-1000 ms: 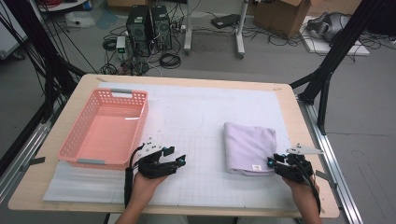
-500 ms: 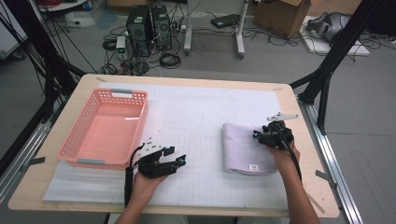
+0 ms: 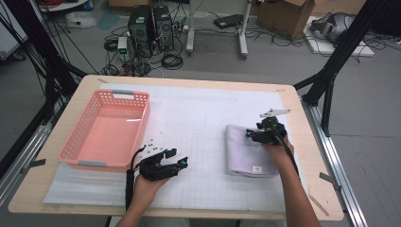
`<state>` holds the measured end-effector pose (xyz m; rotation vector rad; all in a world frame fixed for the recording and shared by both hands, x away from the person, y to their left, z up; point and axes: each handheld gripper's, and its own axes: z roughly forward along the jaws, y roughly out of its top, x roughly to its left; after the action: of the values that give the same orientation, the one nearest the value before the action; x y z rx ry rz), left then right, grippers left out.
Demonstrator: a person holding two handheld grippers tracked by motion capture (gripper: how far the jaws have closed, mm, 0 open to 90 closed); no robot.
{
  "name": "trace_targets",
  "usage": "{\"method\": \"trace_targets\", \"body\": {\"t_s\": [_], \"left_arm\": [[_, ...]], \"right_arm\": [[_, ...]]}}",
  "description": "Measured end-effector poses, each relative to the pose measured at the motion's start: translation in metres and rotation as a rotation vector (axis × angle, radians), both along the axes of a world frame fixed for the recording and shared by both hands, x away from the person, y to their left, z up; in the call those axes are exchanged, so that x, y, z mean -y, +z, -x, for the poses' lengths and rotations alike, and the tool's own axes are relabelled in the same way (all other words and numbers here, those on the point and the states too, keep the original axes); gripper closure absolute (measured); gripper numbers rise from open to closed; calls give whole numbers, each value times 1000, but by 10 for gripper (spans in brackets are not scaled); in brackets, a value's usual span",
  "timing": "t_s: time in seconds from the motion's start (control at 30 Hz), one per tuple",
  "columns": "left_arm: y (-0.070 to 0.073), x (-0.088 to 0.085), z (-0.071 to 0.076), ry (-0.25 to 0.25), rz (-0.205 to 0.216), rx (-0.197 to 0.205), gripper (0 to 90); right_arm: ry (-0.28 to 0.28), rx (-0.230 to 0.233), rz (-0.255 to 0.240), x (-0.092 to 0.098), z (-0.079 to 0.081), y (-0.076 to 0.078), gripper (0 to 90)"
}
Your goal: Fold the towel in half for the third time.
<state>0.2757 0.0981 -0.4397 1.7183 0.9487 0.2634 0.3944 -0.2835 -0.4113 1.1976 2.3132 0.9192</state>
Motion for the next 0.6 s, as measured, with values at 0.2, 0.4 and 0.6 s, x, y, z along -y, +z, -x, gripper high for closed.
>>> {"method": "trace_targets", "body": {"t_s": [0.2, 0.4, 0.6], "left_arm": [[-1, 1, 1, -6, -10, 2, 396], [-1, 1, 0, -4, -9, 0, 396], [-1, 1, 1, -7, -10, 3, 396]], "right_arm": [[91, -61, 7, -17, -12, -10, 756], [171, 15, -109, -30, -7, -1, 779], [66, 37, -108, -31, -12, -5, 533]]}}
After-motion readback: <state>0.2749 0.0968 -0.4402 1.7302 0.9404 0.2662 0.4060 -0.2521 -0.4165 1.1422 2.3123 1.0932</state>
